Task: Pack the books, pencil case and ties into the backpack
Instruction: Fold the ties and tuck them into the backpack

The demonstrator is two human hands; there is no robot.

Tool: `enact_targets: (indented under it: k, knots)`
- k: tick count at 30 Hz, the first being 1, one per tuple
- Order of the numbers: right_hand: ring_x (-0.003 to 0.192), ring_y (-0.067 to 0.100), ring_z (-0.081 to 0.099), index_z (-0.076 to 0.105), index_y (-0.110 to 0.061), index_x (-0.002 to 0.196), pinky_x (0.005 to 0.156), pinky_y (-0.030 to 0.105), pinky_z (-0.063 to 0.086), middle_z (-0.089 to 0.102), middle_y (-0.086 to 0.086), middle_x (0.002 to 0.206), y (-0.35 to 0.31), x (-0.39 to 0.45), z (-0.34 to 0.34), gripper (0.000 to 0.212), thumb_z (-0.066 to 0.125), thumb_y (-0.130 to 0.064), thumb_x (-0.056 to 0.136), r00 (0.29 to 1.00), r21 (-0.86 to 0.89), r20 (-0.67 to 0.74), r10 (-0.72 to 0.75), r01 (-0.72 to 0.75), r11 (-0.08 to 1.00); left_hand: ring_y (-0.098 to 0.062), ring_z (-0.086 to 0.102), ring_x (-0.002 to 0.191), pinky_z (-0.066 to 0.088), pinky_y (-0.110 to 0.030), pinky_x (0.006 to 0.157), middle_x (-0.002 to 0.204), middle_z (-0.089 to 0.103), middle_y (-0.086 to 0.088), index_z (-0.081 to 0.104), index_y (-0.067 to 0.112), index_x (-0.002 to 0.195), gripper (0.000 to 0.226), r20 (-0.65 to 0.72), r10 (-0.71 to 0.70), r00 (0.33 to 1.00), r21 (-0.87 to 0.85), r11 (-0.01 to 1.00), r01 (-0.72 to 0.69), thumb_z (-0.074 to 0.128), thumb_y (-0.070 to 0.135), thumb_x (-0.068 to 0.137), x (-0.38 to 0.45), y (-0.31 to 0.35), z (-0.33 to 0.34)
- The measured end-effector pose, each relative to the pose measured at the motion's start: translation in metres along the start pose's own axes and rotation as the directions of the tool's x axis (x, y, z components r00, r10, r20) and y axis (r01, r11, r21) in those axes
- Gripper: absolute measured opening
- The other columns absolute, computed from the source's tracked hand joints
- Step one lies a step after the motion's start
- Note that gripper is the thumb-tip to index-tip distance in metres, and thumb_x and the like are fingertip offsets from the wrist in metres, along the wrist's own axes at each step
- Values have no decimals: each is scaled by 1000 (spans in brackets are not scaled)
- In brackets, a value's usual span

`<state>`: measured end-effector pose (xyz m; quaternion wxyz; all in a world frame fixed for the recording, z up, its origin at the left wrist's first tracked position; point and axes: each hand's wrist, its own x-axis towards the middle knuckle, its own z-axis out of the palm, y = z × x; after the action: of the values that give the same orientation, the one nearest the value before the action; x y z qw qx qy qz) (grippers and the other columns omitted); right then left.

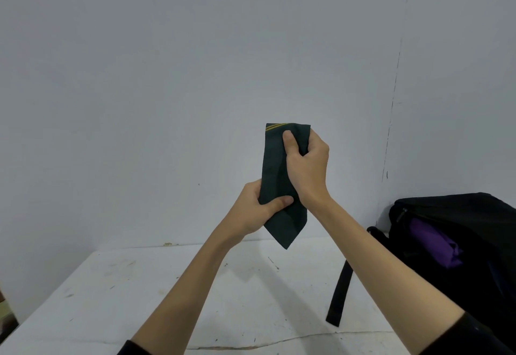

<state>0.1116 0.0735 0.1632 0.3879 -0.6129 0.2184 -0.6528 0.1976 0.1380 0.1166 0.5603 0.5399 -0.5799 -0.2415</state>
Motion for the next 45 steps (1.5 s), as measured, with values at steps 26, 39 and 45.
enact_targets:
  k: [26, 39, 45]
  knots:
    - [87, 9, 64, 65, -20, 96, 74, 22, 53, 69, -6, 94, 9, 6, -24, 18, 70, -9, 83, 907, 55, 345, 243, -278, 959, -18, 65, 99, 56, -30, 81, 108, 67, 1, 52, 22, 117, 44, -33, -89, 995, -27, 996, 89, 75, 24, 79, -8, -5, -4]
    - [86, 15, 65, 65, -9, 108, 67, 22, 53, 69, 3, 96, 6, -3, -49, 21, 65, -12, 87, 875, 103, 301, 379, -426, 899, -12, 67, 80, 55, -27, 68, 86, 68, 5, 28, 43, 129, 50, -245, 138, 960, 113, 987, -113, 55, 21, 94, -20, 5, 37]
    - [77, 16, 65, 66, -8, 88, 70, 25, 54, 68, 3, 81, 23, -11, -84, 16, 61, -23, 91, 809, 100, 279, 517, -560, 822, 2, 60, 91, 46, -13, 76, 97, 64, 24, 59, 36, 100, 31, -99, 192, 976, 153, 972, -176, 54, 7, 92, -23, -1, 65]
